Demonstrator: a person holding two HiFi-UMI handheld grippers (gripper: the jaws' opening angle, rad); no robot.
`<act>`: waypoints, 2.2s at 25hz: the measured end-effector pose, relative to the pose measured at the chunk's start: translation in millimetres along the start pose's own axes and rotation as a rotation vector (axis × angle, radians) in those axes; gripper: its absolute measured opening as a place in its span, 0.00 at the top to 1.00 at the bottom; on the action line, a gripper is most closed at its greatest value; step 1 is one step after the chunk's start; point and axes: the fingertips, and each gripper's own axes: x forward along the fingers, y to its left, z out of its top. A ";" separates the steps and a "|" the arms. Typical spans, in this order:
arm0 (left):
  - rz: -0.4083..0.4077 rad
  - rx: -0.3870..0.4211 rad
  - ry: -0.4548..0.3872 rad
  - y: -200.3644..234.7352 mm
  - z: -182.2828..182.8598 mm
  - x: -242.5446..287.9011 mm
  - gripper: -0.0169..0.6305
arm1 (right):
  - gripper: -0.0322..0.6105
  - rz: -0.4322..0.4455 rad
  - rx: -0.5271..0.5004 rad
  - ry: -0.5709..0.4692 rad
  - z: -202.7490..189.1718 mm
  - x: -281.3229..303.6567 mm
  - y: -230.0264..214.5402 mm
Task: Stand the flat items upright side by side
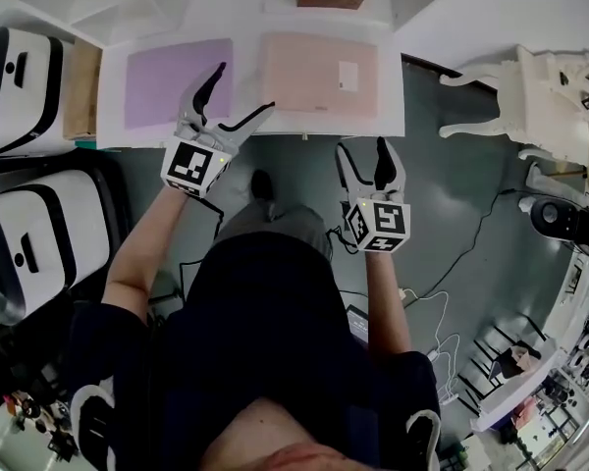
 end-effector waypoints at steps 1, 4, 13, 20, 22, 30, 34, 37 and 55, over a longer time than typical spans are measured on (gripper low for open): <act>-0.010 0.001 0.001 2.9 -2.1 7.3 0.30 | 0.42 -0.003 0.013 0.005 -1.7 4.6 -2.1; -0.041 -0.004 0.008 9.6 -11.4 28.2 0.30 | 0.42 -0.006 0.068 0.024 -10.5 16.5 -6.8; -0.116 0.018 0.031 17.7 -27.5 99.2 0.30 | 0.42 -0.007 0.214 0.080 -42.0 41.7 -31.0; -0.246 0.052 0.091 12.6 -60.3 166.9 0.30 | 0.42 0.032 0.416 0.147 -76.3 71.6 -42.6; -0.295 0.071 0.122 12.3 -74.2 185.7 0.30 | 0.42 0.045 0.498 0.164 -87.6 82.5 -44.9; -0.461 0.103 0.212 2.8 -114.9 247.6 0.30 | 0.42 0.026 0.685 0.219 -129.8 115.3 -58.3; -0.537 0.111 0.268 -6.5 -143.1 269.5 0.30 | 0.41 0.009 0.745 0.242 -147.2 128.9 -63.2; -0.591 0.115 0.324 -11.5 -164.4 280.0 0.30 | 0.41 -0.005 0.813 0.250 -159.3 134.7 -64.9; -0.892 0.109 0.717 -14.5 -248.9 306.4 0.33 | 0.41 -0.023 1.032 0.218 -182.3 161.1 -65.1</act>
